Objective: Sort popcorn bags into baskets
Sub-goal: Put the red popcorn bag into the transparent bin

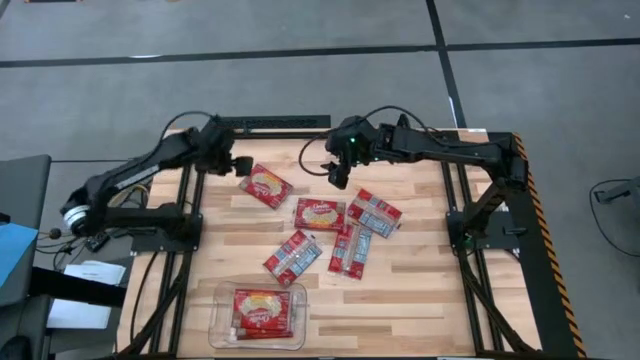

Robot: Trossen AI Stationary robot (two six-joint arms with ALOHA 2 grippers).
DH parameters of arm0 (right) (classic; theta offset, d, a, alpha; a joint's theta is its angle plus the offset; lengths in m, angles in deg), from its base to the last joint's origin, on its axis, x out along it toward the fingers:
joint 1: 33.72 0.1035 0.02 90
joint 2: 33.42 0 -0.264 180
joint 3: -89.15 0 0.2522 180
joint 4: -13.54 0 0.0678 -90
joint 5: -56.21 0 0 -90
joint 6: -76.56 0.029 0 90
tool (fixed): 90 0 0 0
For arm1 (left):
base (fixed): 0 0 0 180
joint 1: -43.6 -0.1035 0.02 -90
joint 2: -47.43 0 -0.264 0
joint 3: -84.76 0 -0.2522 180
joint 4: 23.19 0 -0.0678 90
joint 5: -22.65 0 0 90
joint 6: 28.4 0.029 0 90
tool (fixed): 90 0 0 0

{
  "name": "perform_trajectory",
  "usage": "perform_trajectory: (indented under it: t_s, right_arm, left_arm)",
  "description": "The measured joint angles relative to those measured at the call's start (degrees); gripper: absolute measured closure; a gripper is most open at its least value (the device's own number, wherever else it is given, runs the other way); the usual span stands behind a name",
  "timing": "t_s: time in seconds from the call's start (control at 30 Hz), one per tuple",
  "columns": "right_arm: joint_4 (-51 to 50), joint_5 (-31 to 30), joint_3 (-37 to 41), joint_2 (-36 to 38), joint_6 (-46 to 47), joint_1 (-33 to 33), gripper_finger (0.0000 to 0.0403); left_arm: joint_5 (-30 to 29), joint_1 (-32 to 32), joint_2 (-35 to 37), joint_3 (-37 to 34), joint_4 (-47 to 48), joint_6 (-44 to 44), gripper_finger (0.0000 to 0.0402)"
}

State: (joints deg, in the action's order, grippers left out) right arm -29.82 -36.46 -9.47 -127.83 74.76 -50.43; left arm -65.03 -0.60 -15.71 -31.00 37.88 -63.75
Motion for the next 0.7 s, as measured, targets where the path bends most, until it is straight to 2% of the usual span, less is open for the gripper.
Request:
perform_trajectory:
  t_s: [0.17, 0.3, 0.7]
  right_arm:
    - [-0.04, 0.06, 0.0, 0.0, 0.24, -0.28, 0.0128]
    - [0.04, 0.17, 0.0, 0.0, 0.23, -0.53, 0.0128]
    - [0.07, 0.1, 0.0, 0.0, 0.26, -2.95, 0.0128]
  left_arm:
    - [7.27, -9.06, -8.45, 0.0, -3.14, 10.67, 0.0127]
    - [12.18, -12.97, -14.92, 0.0, -6.26, 15.55, 0.0127]
    - [11.97, -13.29, -28.6, 0.0, -11.04, 19.14, 0.0127]
